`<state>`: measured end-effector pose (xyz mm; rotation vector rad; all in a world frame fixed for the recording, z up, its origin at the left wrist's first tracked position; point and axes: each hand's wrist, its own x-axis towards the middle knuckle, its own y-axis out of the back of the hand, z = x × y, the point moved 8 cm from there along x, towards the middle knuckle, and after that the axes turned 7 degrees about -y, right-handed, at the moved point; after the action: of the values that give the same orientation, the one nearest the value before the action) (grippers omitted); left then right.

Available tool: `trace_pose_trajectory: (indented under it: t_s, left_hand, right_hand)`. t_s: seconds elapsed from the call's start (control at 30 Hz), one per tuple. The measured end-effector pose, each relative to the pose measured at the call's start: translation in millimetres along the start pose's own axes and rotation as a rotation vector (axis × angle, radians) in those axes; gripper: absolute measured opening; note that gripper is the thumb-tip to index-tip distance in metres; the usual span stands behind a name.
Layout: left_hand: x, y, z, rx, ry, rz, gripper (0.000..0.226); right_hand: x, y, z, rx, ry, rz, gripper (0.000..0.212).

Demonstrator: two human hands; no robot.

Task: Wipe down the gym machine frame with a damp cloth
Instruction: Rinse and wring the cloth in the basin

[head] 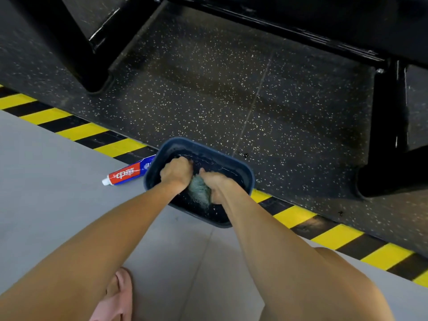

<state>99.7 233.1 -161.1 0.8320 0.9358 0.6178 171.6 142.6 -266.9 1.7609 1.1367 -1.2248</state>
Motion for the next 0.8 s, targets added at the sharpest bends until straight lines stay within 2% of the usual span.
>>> trace_pose_trajectory:
  t_s: [0.07, 0.13, 0.2, 0.27, 0.3, 0.37, 0.43, 0.5, 0.57, 0.6, 0.63, 0.67, 0.7, 0.73, 0.8]
  left_hand:
    - [1, -1, -3, 0.136, -0.043, -0.058, 0.038]
    - [-4, -13, -7, 0.176, -0.04, -0.158, 0.042]
    - [-8, -25, -16, 0.284, -0.059, -0.269, 0.062]
    - [-10, -38, -12, 0.393, -0.206, -0.386, 0.064]
    - [-10, -41, -9, 0.431, -0.262, -0.411, 0.058]
    - [-6, -38, -9, 0.56, -0.232, -0.335, 0.054]
    - [-6, -44, -9, 0.635, -0.216, -0.32, 0.06]
    - [-13, -67, -8, 0.535, -0.306, -0.519, 0.065]
    - [-15, -71, -11, 0.383, -0.272, -0.627, 0.062]
    - [-13, -68, -14, 0.327, -0.228, -0.608, 0.055]
    - [-11, -62, -15, 0.261, -0.175, -0.557, 0.049]
    - [-9, -57, -17, 0.156, -0.116, -0.509, 0.044]
    - [-10, -54, -17, -0.012, -0.047, -0.488, 0.04]
    - [-12, -53, -15, -0.223, 0.016, -0.477, 0.036]
    - [-21, -47, -5, -0.58, 0.132, -0.464, 0.031]
  right_hand:
    - [-64, 7, -18, -0.07, 0.026, 0.046, 0.055]
    - [-77, 17, -20, -0.161, 0.041, 0.091, 0.045]
    - [-83, 27, -14, -0.218, 0.018, 0.195, 0.053]
    - [-80, 33, -12, -0.264, 0.049, 0.276, 0.064]
    - [-82, 35, -16, -0.34, 0.1, 0.318, 0.056]
    - [-80, 41, -20, -0.459, 0.133, 0.395, 0.033]
    - [-79, 46, -20, -0.496, 0.119, 0.421, 0.027]
    - [-73, 46, -19, -0.426, 0.098, 0.398, 0.035]
    - [-72, 46, -13, -0.3, 0.081, 0.344, 0.039]
    - [-75, 46, -12, -0.149, 0.075, 0.315, 0.042]
    - [-68, 46, -8, -0.121, 0.042, 0.286, 0.043]
    - [-73, 45, -1, 0.04, -0.007, 0.249, 0.04]
    - [-75, 37, 10, 0.325, -0.13, 0.164, 0.033]
    - [-82, 28, 7, 0.368, -0.143, 0.062, 0.027]
    - [-81, 25, 11, 0.411, -0.168, -0.03, 0.03]
